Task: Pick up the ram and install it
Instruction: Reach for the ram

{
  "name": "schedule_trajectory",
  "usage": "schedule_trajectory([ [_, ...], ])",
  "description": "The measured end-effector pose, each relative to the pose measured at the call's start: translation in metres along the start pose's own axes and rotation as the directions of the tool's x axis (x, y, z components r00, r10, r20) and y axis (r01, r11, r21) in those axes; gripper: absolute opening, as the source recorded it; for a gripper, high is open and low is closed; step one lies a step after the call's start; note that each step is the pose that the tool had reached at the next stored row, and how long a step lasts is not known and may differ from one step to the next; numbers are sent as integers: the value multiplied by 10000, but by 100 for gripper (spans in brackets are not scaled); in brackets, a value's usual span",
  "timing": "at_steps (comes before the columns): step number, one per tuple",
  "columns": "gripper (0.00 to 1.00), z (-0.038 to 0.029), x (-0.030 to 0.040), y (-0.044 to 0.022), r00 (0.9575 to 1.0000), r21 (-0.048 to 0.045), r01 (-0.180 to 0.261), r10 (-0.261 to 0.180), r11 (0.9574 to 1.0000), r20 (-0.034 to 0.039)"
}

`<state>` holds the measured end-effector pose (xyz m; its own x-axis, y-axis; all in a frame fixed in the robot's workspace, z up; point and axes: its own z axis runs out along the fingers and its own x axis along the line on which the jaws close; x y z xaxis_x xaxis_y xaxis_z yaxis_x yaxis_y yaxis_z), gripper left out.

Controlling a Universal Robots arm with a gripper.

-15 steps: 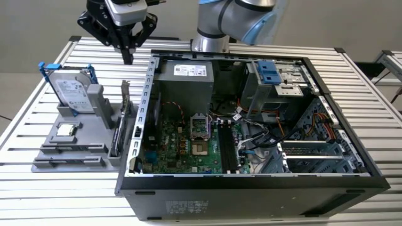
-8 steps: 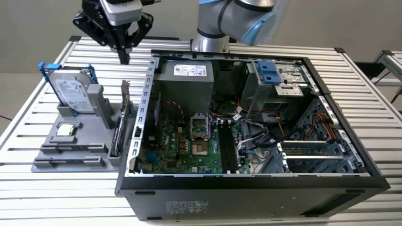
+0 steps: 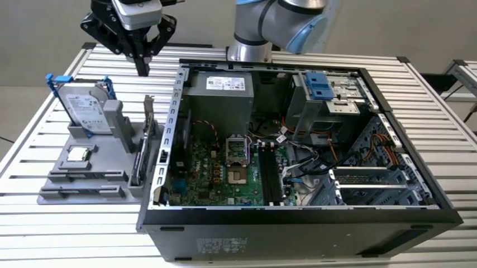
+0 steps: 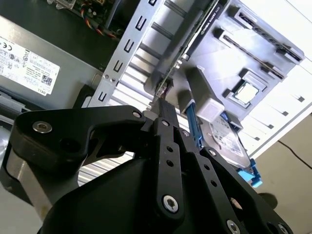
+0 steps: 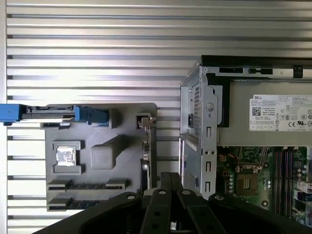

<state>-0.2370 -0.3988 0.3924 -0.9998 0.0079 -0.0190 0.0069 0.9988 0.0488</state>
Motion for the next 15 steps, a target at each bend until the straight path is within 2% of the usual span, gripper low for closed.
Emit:
schedule_trajectory([
  [15, 0, -2, 145, -1, 10000, -1, 69, -69, 10000, -3],
])
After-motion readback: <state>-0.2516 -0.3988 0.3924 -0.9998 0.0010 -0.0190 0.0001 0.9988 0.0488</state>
